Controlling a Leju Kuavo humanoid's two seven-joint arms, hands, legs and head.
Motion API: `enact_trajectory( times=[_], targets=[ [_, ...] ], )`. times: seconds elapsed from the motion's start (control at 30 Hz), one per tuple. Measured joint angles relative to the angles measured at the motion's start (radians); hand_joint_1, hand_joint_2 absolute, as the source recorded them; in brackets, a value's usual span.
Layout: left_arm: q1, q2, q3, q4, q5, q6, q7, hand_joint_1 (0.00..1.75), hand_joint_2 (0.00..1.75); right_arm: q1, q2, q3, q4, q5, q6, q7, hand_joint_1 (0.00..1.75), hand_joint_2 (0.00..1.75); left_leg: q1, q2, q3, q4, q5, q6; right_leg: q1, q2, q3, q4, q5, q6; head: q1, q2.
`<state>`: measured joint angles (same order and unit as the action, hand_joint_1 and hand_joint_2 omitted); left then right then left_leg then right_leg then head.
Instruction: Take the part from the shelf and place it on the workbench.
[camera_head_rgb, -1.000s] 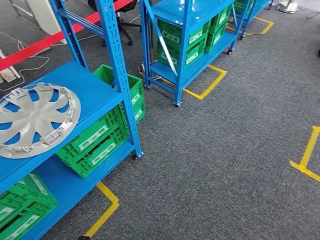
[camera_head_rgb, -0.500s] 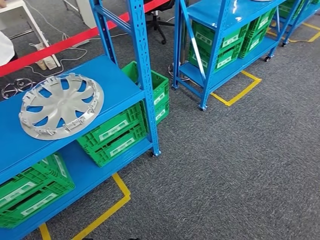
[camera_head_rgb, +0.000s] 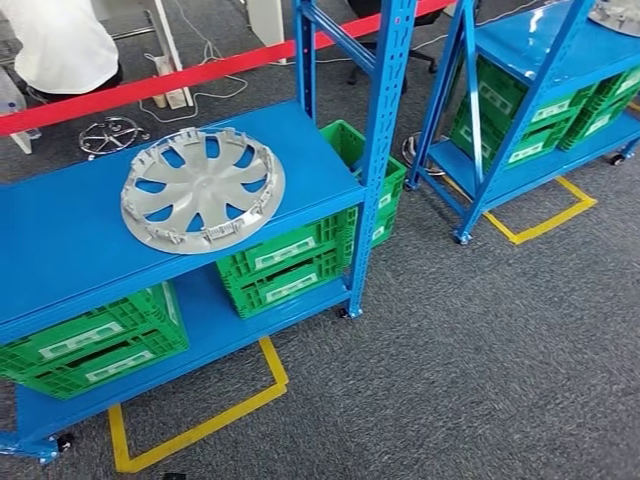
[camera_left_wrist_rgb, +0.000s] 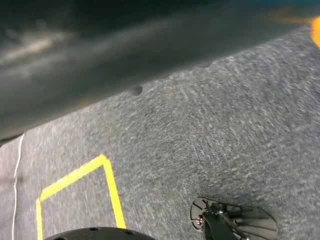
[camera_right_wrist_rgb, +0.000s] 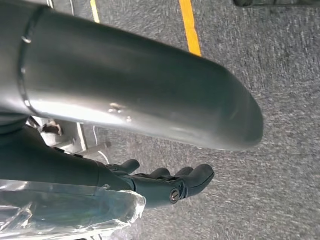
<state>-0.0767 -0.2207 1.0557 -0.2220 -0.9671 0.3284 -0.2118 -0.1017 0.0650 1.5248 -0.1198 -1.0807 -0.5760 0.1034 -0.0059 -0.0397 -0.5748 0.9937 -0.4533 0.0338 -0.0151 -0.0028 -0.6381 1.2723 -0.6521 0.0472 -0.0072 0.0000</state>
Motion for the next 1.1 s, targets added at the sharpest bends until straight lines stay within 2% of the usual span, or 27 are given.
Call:
enact_trajectory(
  times=[0.03, 0.07, 0.1, 0.13, 0.17, 0.23, 0.27, 0.33, 0.37, 0.4, 0.43, 0.47, 0.5, 0.53, 0.6, 0.67, 0.7, 0.73, 0.77, 0.83, 0.9, 0.93, 0.97, 1.0, 1.03, 1.07, 1.1],
  targets=[
    [0.001, 0.0, 0.0, 0.0, 0.002, -0.001, -0.002, 0.0, 0.0, 0.0, 0.0, 0.0, 0.0, 0.002, -0.001, 0.0, 0.0, 0.0, 0.001, -0.015, 0.003, 0.001, -0.001, -0.002, -0.002, 0.005, 0.018, -0.055, 0.043, 0.001, 0.0, 0.0],
    [0.001, 0.0, 0.0, 0.0, 0.005, -0.003, -0.003, 0.0, 0.0, 0.0, 0.0, 0.0, 0.0, 0.004, -0.002, 0.0, 0.0, 0.0, 0.002, -0.028, 0.005, 0.002, -0.003, -0.007, -0.006, 0.026, 0.045, -0.124, 0.084, 0.002, 0.001, 0.0],
    [0.0, 0.001, 0.0, 0.0, 0.008, -0.005, -0.004, 0.0, 0.0, -0.001, 0.0, 0.0, 0.0, 0.005, -0.003, 0.0, 0.0, 0.0, 0.002, -0.042, 0.003, 0.007, -0.005, -0.012, -0.011, 0.053, 0.071, -0.19, 0.111, 0.002, 0.001, 0.0],
    [-0.001, 0.001, 0.001, 0.0, 0.011, -0.007, -0.005, 0.0, 0.0, -0.001, 0.001, 0.0, 0.0, 0.005, -0.005, -0.001, 0.0, 0.0, 0.001, -0.054, 0.0, 0.01, -0.005, -0.018, -0.015, 0.075, 0.09, -0.232, 0.125, 0.0, 0.001, 0.0],
    [-0.001, 0.002, 0.001, 0.0, 0.014, -0.008, -0.006, 0.0, 0.0, -0.001, 0.001, 0.0, 0.0, 0.006, -0.008, -0.002, 0.0, 0.0, 0.002, -0.065, -0.005, 0.013, -0.005, -0.025, -0.016, 0.092, 0.099, -0.251, 0.125, -0.005, 0.001, 0.0],
    [0.001, 0.003, 0.002, 0.0, 0.017, -0.011, -0.007, 0.0, 0.0, 0.0, 0.003, 0.0, 0.0, 0.008, -0.013, -0.002, 0.0, 0.0, 0.005, -0.086, -0.014, 0.015, -0.001, -0.036, -0.013, 0.079, 0.104, -0.253, 0.123, -0.02, 0.001, 0.0],
    [0.003, 0.004, 0.003, 0.0, 0.019, -0.012, -0.007, 0.0, 0.0, -0.001, 0.004, 0.0, 0.0, 0.009, -0.015, -0.002, 0.0, 0.0, 0.005, -0.08, -0.017, 0.02, -0.004, -0.041, -0.013, 0.068, 0.105, -0.253, 0.124, -0.027, 0.0, 0.0],
    [0.004, 0.004, 0.004, 0.0, 0.023, -0.013, -0.007, 0.0, 0.0, -0.001, 0.006, 0.0, 0.0, 0.013, -0.018, -0.002, 0.0, 0.0, 0.004, -0.035, -0.042, 0.075, -0.038, -0.05, -0.013, 0.041, 0.11, -0.257, 0.124, -0.041, -0.007, 0.0],
    [0.002, 0.004, 0.004, 0.0, 0.025, -0.014, -0.007, 0.0, 0.0, -0.001, 0.006, 0.0, 0.0, 0.016, -0.02, -0.002, 0.0, 0.0, 0.003, -0.002, -0.07, 0.135, -0.069, -0.053, -0.01, 0.026, 0.112, -0.257, 0.123, -0.046, -0.011, 0.0],
    [0.0, 0.003, 0.004, 0.0, 0.026, -0.015, -0.008, 0.0, 0.0, 0.0, 0.006, 0.0, 0.0, 0.02, -0.021, -0.002, 0.0, 0.0, 0.004, 0.018, -0.107, 0.208, -0.103, -0.056, -0.007, 0.01, 0.113, -0.257, 0.12, -0.05, -0.014, 0.0],
    [-0.001, 0.003, 0.004, 0.0, 0.026, -0.016, -0.009, 0.0, 0.0, 0.002, 0.006, 0.0, 0.0, 0.022, -0.022, -0.002, 0.0, 0.0, 0.004, 0.027, -0.139, 0.272, -0.126, -0.057, -0.005, -0.006, 0.114, -0.257, 0.118, -0.052, -0.013, 0.0],
    [0.0, 0.003, 0.004, 0.0, 0.026, -0.017, -0.011, 0.0, 0.0, 0.002, 0.006, 0.0, 0.0, 0.025, -0.023, -0.002, 0.0, 0.0, 0.005, 0.031, -0.158, 0.309, -0.132, -0.057, -0.003, -0.021, 0.116, -0.257, 0.116, -0.054, -0.013, 0.0],
    [0.001, 0.003, 0.005, 0.0, 0.027, -0.018, -0.012, 0.0, 0.0, 0.002, 0.006, 0.0, 0.0, 0.026, -0.023, -0.002, 0.0, 0.0, 0.005, 0.034, -0.156, 0.306, -0.117, -0.054, -0.001, -0.035, 0.118, -0.257, 0.114, -0.054, -0.014, 0.0],
    [0.002, 0.003, 0.006, 0.0, 0.027, -0.018, -0.013, 0.0, 0.0, 0.001, 0.006, 0.0, 0.0, 0.028, -0.024, -0.002, 0.0, 0.0, 0.004, 0.038, -0.133, 0.262, -0.086, -0.049, 0.001, -0.046, 0.122, -0.257, 0.111, -0.054, -0.013, 0.0],
    [0.002, 0.003, 0.008, 0.0, 0.028, -0.019, -0.015, 0.0, 0.0, 0.0, 0.007, 0.0, 0.0, 0.029, -0.025, -0.002, 0.0, 0.0, -0.006, 0.074, -0.06, 0.125, -0.024, -0.032, 0.007, -0.069, 0.13, -0.257, 0.103, -0.051, -0.013, 0.0],
    [-0.002, 0.003, 0.009, 0.0, 0.028, -0.02, -0.017, 0.0, 0.0, 0.0, 0.008, 0.0, 0.0, 0.031, -0.027, -0.001, 0.0, 0.0, -0.017, 0.108, -0.017, 0.042, -0.009, -0.019, 0.012, -0.09, 0.135, -0.258, 0.094, -0.044, -0.012, 0.0],
    [-0.003, 0.003, 0.01, 0.0, 0.028, -0.021, -0.018, 0.0, 0.0, -0.001, 0.008, 0.0, 0.0, 0.032, -0.027, -0.001, 0.0, 0.0, -0.02, 0.109, -0.013, 0.033, -0.015, -0.017, 0.014, -0.1, 0.138, -0.26, 0.092, -0.039, -0.012, 0.0],
    [-0.001, 0.003, 0.011, 0.0, 0.028, -0.022, -0.019, 0.0, 0.0, -0.002, 0.009, 0.0, 0.0, 0.033, -0.028, -0.001, 0.0, 0.0, -0.02, 0.099, -0.013, 0.027, -0.015, -0.014, 0.015, -0.111, 0.143, -0.263, 0.09, -0.035, -0.012, 0.0],
    [0.001, 0.004, 0.012, 0.0, 0.029, -0.022, -0.019, 0.0, 0.0, -0.004, 0.01, 0.0, 0.0, 0.034, -0.029, -0.002, 0.0, 0.0, -0.017, 0.088, -0.009, 0.021, -0.013, -0.011, 0.014, -0.11, 0.147, -0.264, 0.086, -0.031, -0.011, 0.0],
    [0.003, 0.003, 0.016, 0.0, 0.029, -0.022, -0.019, 0.0, 0.0, -0.006, 0.011, 0.0, 0.0, 0.037, -0.033, -0.002, 0.0, 0.0, -0.01, 0.067, -0.001, 0.007, -0.007, -0.003, 0.013, -0.068, 0.134, -0.224, 0.058, -0.023, -0.009, 0.0],
    [0.0, 0.002, 0.018, 0.0, 0.029, -0.022, -0.019, 0.0, 0.0, -0.003, 0.011, 0.0, 0.0, 0.038, -0.035, -0.002, 0.0, 0.0, -0.006, 0.043, 0.002, 0.003, -0.005, 0.003, 0.01, -0.016, 0.072, -0.105, 0.001, -0.018, -0.006, 0.0],
    [-0.001, 0.002, 0.019, 0.0, 0.029, -0.023, -0.019, 0.0, 0.0, -0.001, 0.011, 0.0, 0.0, 0.039, -0.035, -0.001, 0.0, 0.0, -0.006, 0.03, 0.002, 0.003, -0.006, 0.004, 0.01, -0.006, 0.034, -0.037, -0.022, -0.016, -0.005, 0.0],
    [-0.001, 0.001, 0.019, 0.0, 0.029, -0.023, -0.019, 0.0, 0.0, 0.0, 0.011, 0.0, 0.0, 0.039, -0.035, -0.001, 0.0, 0.0, -0.005, 0.016, 0.003, 0.003, -0.007, 0.004, 0.009, -0.002, 0.004, 0.009, -0.031, -0.015, -0.004, 0.0],
    [-0.001, 0.001, 0.019, 0.0, 0.029, -0.023, -0.019, 0.0, 0.0, 0.001, 0.011, 0.0, 0.0, 0.039, -0.036, -0.001, 0.0, 0.0, -0.005, 0.002, 0.005, 0.003, -0.008, 0.003, 0.007, -0.001, -0.012, 0.022, -0.02, -0.013, -0.004, 0.0],
    [0.0, 0.001, 0.02, 0.0, 0.029, -0.023, -0.019, 0.0, 0.0, 0.002, 0.011, 0.0, 0.0, 0.04, -0.036, 0.0, 0.0, 0.0, -0.004, -0.012, 0.007, 0.004, -0.009, 0.002, 0.005, 0.001, -0.009, -0.003, 0.011, -0.011, -0.004, 0.0],
    [0.001, 0.001, 0.02, 0.0, 0.03, -0.023, -0.019, 0.0, 0.0, 0.002, 0.011, 0.0, 0.0, 0.04, -0.036, -0.001, 0.0, 0.0, -0.002, -0.026, 0.01, 0.004, -0.01, -0.001, 0.002, 0.009, 0.012, -0.062, 0.055, -0.01, -0.004, 0.0],
    [0.001, 0.001, 0.021, 0.0, 0.031, -0.023, -0.019, 0.0, 0.0, 0.002, 0.011, 0.0, 0.0, 0.041, -0.036, -0.001, 0.0, 0.0, -0.001, -0.04, 0.013, 0.006, -0.013, -0.005, -0.003, 0.029, 0.039, -0.13, 0.092, -0.008, -0.004, 0.0]
  ],
)
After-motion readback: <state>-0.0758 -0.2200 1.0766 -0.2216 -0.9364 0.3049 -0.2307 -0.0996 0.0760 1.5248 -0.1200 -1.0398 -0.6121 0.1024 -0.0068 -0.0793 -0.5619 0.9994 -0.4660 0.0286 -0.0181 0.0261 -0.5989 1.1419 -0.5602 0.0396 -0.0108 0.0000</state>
